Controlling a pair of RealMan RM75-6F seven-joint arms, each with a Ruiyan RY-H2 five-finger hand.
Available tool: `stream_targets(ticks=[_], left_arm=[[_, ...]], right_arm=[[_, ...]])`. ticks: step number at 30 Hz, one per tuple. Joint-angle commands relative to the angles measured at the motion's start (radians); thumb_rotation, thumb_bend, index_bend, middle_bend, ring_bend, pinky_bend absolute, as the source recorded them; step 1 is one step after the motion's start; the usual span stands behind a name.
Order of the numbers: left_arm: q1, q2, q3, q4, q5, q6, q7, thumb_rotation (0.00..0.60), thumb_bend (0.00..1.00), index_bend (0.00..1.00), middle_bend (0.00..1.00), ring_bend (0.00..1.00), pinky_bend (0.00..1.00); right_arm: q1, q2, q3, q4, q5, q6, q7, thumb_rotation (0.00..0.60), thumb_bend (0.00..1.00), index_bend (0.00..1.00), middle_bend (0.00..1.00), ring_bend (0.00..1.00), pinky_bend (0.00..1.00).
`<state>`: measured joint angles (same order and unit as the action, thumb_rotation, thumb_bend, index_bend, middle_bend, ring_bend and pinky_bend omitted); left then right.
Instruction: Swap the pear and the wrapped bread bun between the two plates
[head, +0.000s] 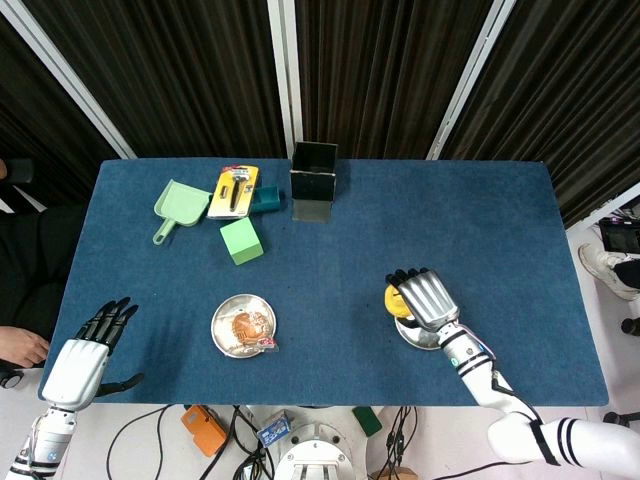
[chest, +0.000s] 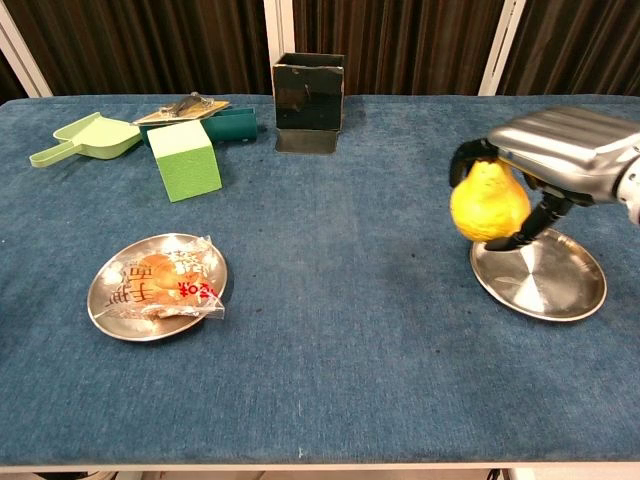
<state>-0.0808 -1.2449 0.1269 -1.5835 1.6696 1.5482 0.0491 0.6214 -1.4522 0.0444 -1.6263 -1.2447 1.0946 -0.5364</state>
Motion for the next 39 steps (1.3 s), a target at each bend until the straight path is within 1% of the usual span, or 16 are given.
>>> stream_targets(ticks=[1, 3, 5, 8, 10, 13, 14, 16, 18, 20, 22, 27, 30, 33, 35, 39], left_arm=[[-0.002, -0.004, -0.004, 0.000, -0.001, -0.008, 0.006, 0.600, 0.01, 0.00, 0.00, 0.00, 0.21], [0.000, -0.006, -0.006, 0.000, 0.000, -0.010, 0.011, 0.600, 0.01, 0.00, 0.00, 0.00, 0.21], [0.001, -0.006, -0.009, -0.002, 0.000, -0.012, 0.013, 0.600, 0.01, 0.00, 0.00, 0.00, 0.21], [0.002, -0.006, -0.012, -0.003, 0.000, -0.015, 0.011, 0.600, 0.01, 0.00, 0.00, 0.00, 0.21], [0.003, -0.005, -0.013, -0.002, 0.001, -0.016, 0.009, 0.600, 0.01, 0.00, 0.00, 0.00, 0.21], [0.005, -0.004, -0.016, -0.001, 0.002, -0.017, 0.004, 0.600, 0.01, 0.00, 0.00, 0.00, 0.21], [0.006, -0.003, -0.016, -0.001, 0.003, -0.016, 0.002, 0.600, 0.01, 0.00, 0.00, 0.00, 0.21], [0.007, -0.001, -0.018, -0.002, 0.005, -0.014, -0.002, 0.600, 0.01, 0.00, 0.00, 0.00, 0.21], [0.010, 0.001, -0.019, -0.003, 0.008, -0.008, -0.010, 0.600, 0.01, 0.00, 0.00, 0.00, 0.21], [0.014, 0.006, -0.021, -0.002, 0.011, 0.001, -0.022, 0.600, 0.01, 0.00, 0.00, 0.00, 0.21], [0.017, 0.009, -0.023, 0.000, 0.013, 0.009, -0.041, 0.600, 0.01, 0.00, 0.00, 0.00, 0.21], [0.026, 0.012, -0.021, 0.014, 0.016, 0.020, -0.099, 0.600, 0.01, 0.00, 0.00, 0.00, 0.21], [0.037, 0.014, -0.013, 0.024, 0.032, 0.039, -0.127, 0.600, 0.01, 0.00, 0.00, 0.00, 0.21], [0.060, 0.021, -0.005, 0.041, 0.043, 0.076, -0.148, 0.600, 0.01, 0.00, 0.00, 0.00, 0.21], [0.089, 0.029, -0.001, 0.058, 0.028, 0.099, -0.113, 0.600, 0.03, 0.00, 0.00, 0.00, 0.18], [0.154, 0.017, -0.009, 0.092, -0.033, 0.142, 0.003, 0.600, 0.05, 0.00, 0.00, 0.00, 0.11]], right_arm=[[-0.023, 0.003, -0.029, 0.071, -0.025, -0.029, 0.081, 0.600, 0.52, 0.66, 0.63, 0.59, 0.56], [-0.027, -0.005, -0.036, 0.098, -0.042, -0.037, 0.110, 0.600, 0.52, 0.62, 0.63, 0.56, 0.55], [-0.029, -0.006, -0.043, 0.113, -0.052, -0.047, 0.126, 0.600, 0.52, 0.53, 0.59, 0.51, 0.53], [-0.030, 0.011, -0.055, 0.113, -0.049, -0.079, 0.134, 0.600, 0.52, 0.35, 0.45, 0.41, 0.45], [-0.031, 0.025, -0.060, 0.106, -0.046, -0.091, 0.132, 0.600, 0.52, 0.17, 0.34, 0.32, 0.36], [-0.037, 0.054, -0.068, 0.083, -0.042, -0.100, 0.125, 0.600, 0.49, 0.01, 0.20, 0.18, 0.29], [-0.041, 0.065, -0.071, 0.071, -0.043, -0.094, 0.117, 0.590, 0.46, 0.00, 0.17, 0.15, 0.28], [-0.054, 0.085, -0.077, 0.048, -0.049, -0.075, 0.100, 0.537, 0.34, 0.00, 0.11, 0.10, 0.25], [-0.071, 0.106, -0.086, 0.023, -0.059, -0.051, 0.089, 0.469, 0.27, 0.00, 0.06, 0.06, 0.22], [-0.094, 0.138, -0.099, -0.012, -0.083, -0.014, 0.089, 0.421, 0.24, 0.00, 0.03, 0.02, 0.18], [-0.116, 0.171, -0.115, -0.041, -0.114, 0.017, 0.102, 0.404, 0.21, 0.00, 0.01, 0.00, 0.15], [-0.164, 0.245, -0.137, -0.083, -0.178, 0.079, 0.176, 0.401, 0.19, 0.00, 0.00, 0.00, 0.10], [-0.206, 0.283, -0.146, -0.093, -0.238, 0.152, 0.253, 0.401, 0.19, 0.00, 0.00, 0.00, 0.09], [-0.294, 0.308, -0.170, -0.064, -0.327, 0.312, 0.304, 0.399, 0.19, 0.00, 0.00, 0.00, 0.06], [-0.379, 0.307, -0.190, -0.021, -0.373, 0.446, 0.310, 0.396, 0.19, 0.00, 0.00, 0.00, 0.02], [-0.536, 0.268, -0.213, 0.075, -0.372, 0.622, 0.280, 0.395, 0.19, 0.00, 0.00, 0.00, 0.00]])
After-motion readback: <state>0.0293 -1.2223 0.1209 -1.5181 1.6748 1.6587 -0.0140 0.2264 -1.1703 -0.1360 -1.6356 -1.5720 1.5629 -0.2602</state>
